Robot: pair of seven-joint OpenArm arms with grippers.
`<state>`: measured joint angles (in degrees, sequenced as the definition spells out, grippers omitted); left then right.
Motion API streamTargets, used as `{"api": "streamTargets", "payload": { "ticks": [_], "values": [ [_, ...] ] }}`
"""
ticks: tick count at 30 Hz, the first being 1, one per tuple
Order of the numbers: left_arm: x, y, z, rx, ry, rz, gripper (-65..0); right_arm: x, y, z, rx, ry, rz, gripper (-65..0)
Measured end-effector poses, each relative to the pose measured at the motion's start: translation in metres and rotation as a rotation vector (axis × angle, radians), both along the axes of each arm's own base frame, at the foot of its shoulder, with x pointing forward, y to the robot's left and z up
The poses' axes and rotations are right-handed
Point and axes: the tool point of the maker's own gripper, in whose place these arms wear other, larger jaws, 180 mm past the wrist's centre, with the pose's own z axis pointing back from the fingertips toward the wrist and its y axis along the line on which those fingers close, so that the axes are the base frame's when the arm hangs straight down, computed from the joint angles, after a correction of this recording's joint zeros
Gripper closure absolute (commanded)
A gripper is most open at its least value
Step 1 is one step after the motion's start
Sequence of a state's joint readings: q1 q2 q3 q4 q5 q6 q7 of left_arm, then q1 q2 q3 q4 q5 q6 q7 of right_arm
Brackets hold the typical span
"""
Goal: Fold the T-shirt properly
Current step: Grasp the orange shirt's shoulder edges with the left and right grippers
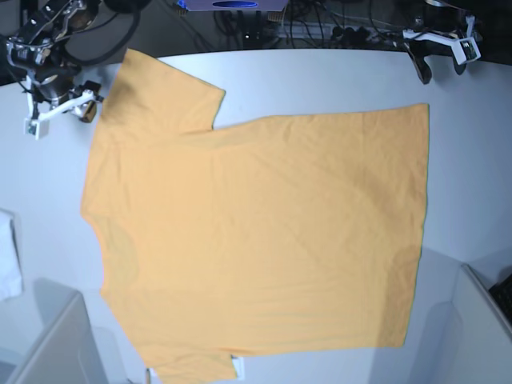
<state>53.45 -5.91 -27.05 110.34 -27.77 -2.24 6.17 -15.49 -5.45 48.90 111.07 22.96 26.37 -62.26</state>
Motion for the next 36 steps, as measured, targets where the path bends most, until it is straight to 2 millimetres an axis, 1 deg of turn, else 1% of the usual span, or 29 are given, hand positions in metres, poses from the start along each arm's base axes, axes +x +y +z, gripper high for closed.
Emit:
{"api": "streamTargets", "payload": {
  "ticks": [2, 4, 5, 7, 9, 11, 13, 16, 19, 21, 22, 23, 24, 25, 28, 32, 33, 34, 36],
  "values": [
    [0.012, -0.007, 0.004, -0.09, -0.03, -0.05, -45.6, -0.001, -0.001, -0.01, 0.038, 0.029, -0.018, -35.3],
    [0.019, -0.005, 0.009, -0.137, -0.046, -0.077, -43.3, -0.005, 0.001, -0.021, 0.073, 0.057, -0.032, -35.3],
    [0.022, -0.002, 0.013, -0.144, -0.059, -0.086, -42.5, -0.006, 0.004, -0.027, 0.091, 0.068, -0.033, -35.3],
    [0.025, 0.015, 0.021, -0.116, -0.075, -0.058, -40.8, -0.01, 0.008, -0.039, 0.126, 0.093, -0.04, -35.3],
    [0.022, 0.027, 0.022, -0.107, -0.071, -0.038, -40.6, -0.015, 0.011, -0.051, 0.159, 0.122, -0.05, -35.3],
    [0.016, 0.032, 0.023, -0.106, -0.072, -0.035, -40.5, -0.006, 0.013, -0.053, 0.179, 0.085, -0.042, -35.3],
    [0.011, 0.037, 0.024, -0.102, -0.076, -0.039, -40.5, -0.001, 0.019, -0.054, 0.18, 0.074, 0.027, -35.3],
    [0.005, 0.047, 0.016, -0.107, -0.056, -0.02, -40.5, 0.0, 0.022, -0.057, 0.187, 0.063, 0.055, -35.3],
    [-0.006, 0.056, 0.008, -0.116, -0.035, 0.018, -40.5, 0.002, 0.025, -0.058, 0.203, 0.049, 0.051, -35.3],
    [-0.012, 0.057, 0.0, -0.129, -0.015, 0.031, -40.5, 0.001, 0.029, -0.059, 0.208, 0.051, 0.065, -35.1],
    [-0.014, 0.057, -0.002, -0.133, -0.01, 0.034, -40.5, 0.002, 0.035, -0.06, 0.205, 0.05, 0.104, -34.5],
    [-0.014, 0.056, -0.003, -0.137, -0.009, 0.033, -40.5, 0.003, 0.044, -0.06, 0.211, 0.041, 0.152, -33.5],
    [-0.013, 0.056, -0.003, -0.139, -0.011, 0.032, -40.5, 0.004, 0.05, -0.059, 0.225, 0.033, 0.164, -32.3],
    [-0.011, 0.055, -0.002, -0.141, -0.017, 0.03, -40.5, 0.004, 0.052, -0.06, 0.231, 0.032, 0.166, -30.9],
    [-0.003, 0.055, -0.001, -0.145, -0.041, 0.032, -40.5, 0.003, 0.053, -0.06, 0.235, 0.034, 0.166, -28.5],
    [0.003, 0.056, -0.004, -0.155, -0.058, 0.041, -40.5, 0.002, 0.055, -0.063, 0.256, 0.016, 0.162, -27.9],
    [0.005, 0.056, -0.004, -0.16, -0.064, 0.042, -40.5, 0.003, 0.056, -0.064, 0.268, 0.008, 0.159, -25.1],
    [0.007, 0.056, -0.006, -0.165, -0.068, 0.044, -40.5, 0.004, 0.056, -0.066, 0.278, 0.003, 0.156, -20.3],
    [0.009, 0.057, -0.012, -0.179, -0.071, 0.059, -40.5, 0.003, 0.056, -0.068, 0.282, 0.007, 0.154, -4.7]
  ]
}}
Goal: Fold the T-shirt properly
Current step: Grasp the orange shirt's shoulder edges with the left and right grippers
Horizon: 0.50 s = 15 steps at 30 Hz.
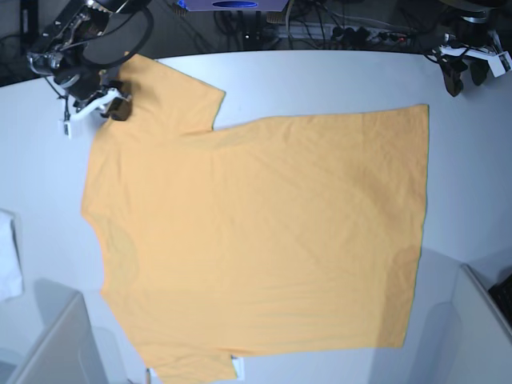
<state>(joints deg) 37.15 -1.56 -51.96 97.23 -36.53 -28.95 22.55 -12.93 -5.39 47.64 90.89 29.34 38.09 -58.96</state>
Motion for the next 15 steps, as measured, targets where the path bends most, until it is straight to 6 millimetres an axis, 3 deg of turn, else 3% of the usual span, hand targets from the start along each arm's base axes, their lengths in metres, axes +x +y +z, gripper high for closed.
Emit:
{"api": "streamTargets", "payload": {
  "ticks": [1, 5, 9, 12, 15],
  "values": [
    [0.0, 0.001, -0.003, -0.008, 0.001, 0.01, -40.5, -0.002, 0.0, -0.002, -0.001, 0.01, 0.003, 0.0],
    [0.002, -0.001, -0.019, -0.05, 0.007, 0.028, -40.5, -0.002, 0.003, -0.002, 0.003, 0.015, 0.01, 0.0],
    [0.012, -0.023, -0.036, -0.109, 0.024, -0.017, -40.5, -0.002, 0.003, -0.002, 0.003, 0.014, 0.011, 0.0],
    [0.026, -0.035, -0.038, -0.134, 0.003, -0.046, -40.5, -0.002, 0.002, -0.002, 0.005, 0.014, 0.008, 0.0],
    [0.031, -0.035, -0.044, -0.149, -0.004, -0.032, -40.5, -0.002, 0.002, -0.002, 0.005, 0.013, 0.008, 0.0]
  ]
}}
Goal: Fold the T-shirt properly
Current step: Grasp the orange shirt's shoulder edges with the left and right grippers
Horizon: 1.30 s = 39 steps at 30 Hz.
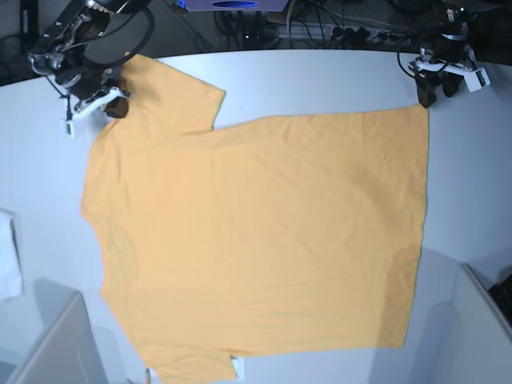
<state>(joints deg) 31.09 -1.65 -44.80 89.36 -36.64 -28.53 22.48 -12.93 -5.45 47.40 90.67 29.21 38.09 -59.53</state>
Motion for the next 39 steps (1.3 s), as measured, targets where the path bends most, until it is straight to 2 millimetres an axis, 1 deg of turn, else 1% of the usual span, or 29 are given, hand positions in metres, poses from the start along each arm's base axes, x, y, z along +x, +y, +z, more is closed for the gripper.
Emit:
{"api": "streamTargets", "payload": {
  "ticks": [1, 4, 7, 11, 13, 29, 31, 33, 36, 39],
  "values": [
    [0.001, 0.0, -0.004, -0.009, 0.003, 0.006, -40.5, 0.0, 0.0, 0.0, 0.0, 0.0, 0.0, 0.0],
    [0.014, -0.006, -0.009, -0.047, -0.041, 0.016, -40.5, 0.0, 0.0, 0.0, 0.0, 0.0, 0.0, 0.0],
    [0.022, -0.007, -0.012, -0.066, -0.061, 0.019, -40.5, -0.001, 0.0, 0.0, 0.001, 0.002, 0.0, 0.0],
    [0.036, -0.015, -0.018, -0.123, -0.025, -0.016, -40.3, -0.001, -0.001, 0.0, -0.001, 0.002, 0.0, 0.0],
    [0.044, -0.017, -0.016, -0.132, -0.029, -0.027, -40.3, -0.001, -0.001, 0.0, -0.001, 0.003, 0.0, 0.0],
    [0.05, -0.037, -0.018, -0.192, -0.072, -0.001, -40.2, -0.001, 0.0, 0.0, 0.002, 0.004, 0.003, 0.0],
    [0.049, -0.04, -0.019, -0.204, -0.077, 0.004, -40.2, -0.001, 0.0, 0.0, 0.003, 0.004, 0.003, 0.0],
    [0.046, -0.042, -0.019, -0.252, -0.1, 0.023, -40.2, -0.002, 0.0, 0.0, 0.003, 0.004, 0.003, 0.0],
    [0.036, -0.039, -0.024, -0.337, -0.139, 0.063, -40.2, -0.002, 0.0, 0.0, 0.002, 0.005, 0.003, 0.0],
    [0.034, -0.031, -0.026, -0.354, -0.137, 0.064, -40.2, -0.001, 0.0, 0.0, 0.003, 0.004, 0.003, 0.0]
  ]
}}
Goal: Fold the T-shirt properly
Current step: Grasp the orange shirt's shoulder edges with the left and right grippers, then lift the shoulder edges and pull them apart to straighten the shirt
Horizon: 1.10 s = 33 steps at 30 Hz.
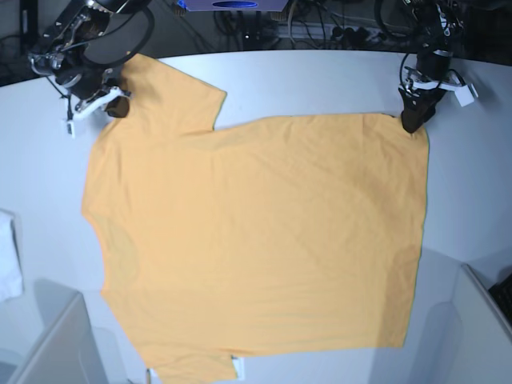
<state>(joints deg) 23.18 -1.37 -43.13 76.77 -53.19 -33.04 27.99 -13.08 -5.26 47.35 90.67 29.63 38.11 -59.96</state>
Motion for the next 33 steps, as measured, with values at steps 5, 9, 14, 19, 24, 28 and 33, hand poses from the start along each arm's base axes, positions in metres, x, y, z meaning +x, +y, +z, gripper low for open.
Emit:
{"api": "streamTargets", "payload": {
  "ticks": [5, 9, 14, 19, 24, 28, 33],
  "values": [
    [-0.001, 0.009, 0.0, 0.016, 0.004, 0.005, -40.2, 0.0, -0.002, 0.0, -0.008, 0.009, 0.013, 0.0],
    [0.007, 0.016, 0.003, 0.029, -0.001, -0.001, -40.2, 0.0, -0.003, 0.0, -0.01, 0.007, 0.013, 0.0],
    [0.023, -0.004, 0.0, 0.003, 0.004, -0.064, -40.2, 0.0, -0.003, 0.0, -0.009, 0.007, 0.012, 0.0],
    [0.017, -0.009, -0.002, -0.007, 0.01, -0.086, -40.2, -0.001, -0.003, 0.0, -0.009, 0.007, 0.011, 0.0],
    [0.011, -0.014, -0.003, -0.024, 0.013, -0.085, -40.2, -0.001, -0.003, 0.0, -0.009, 0.008, 0.009, 0.0],
    [0.008, -0.016, -0.004, -0.03, 0.016, -0.081, -40.0, -0.001, -0.004, 0.0, -0.009, 0.007, 0.008, 0.0],
    [0.002, -0.01, -0.004, -0.023, 0.026, -0.069, -28.1, -0.002, -0.004, 0.0, -0.009, 0.009, 0.009, 0.0]
  ]
}}
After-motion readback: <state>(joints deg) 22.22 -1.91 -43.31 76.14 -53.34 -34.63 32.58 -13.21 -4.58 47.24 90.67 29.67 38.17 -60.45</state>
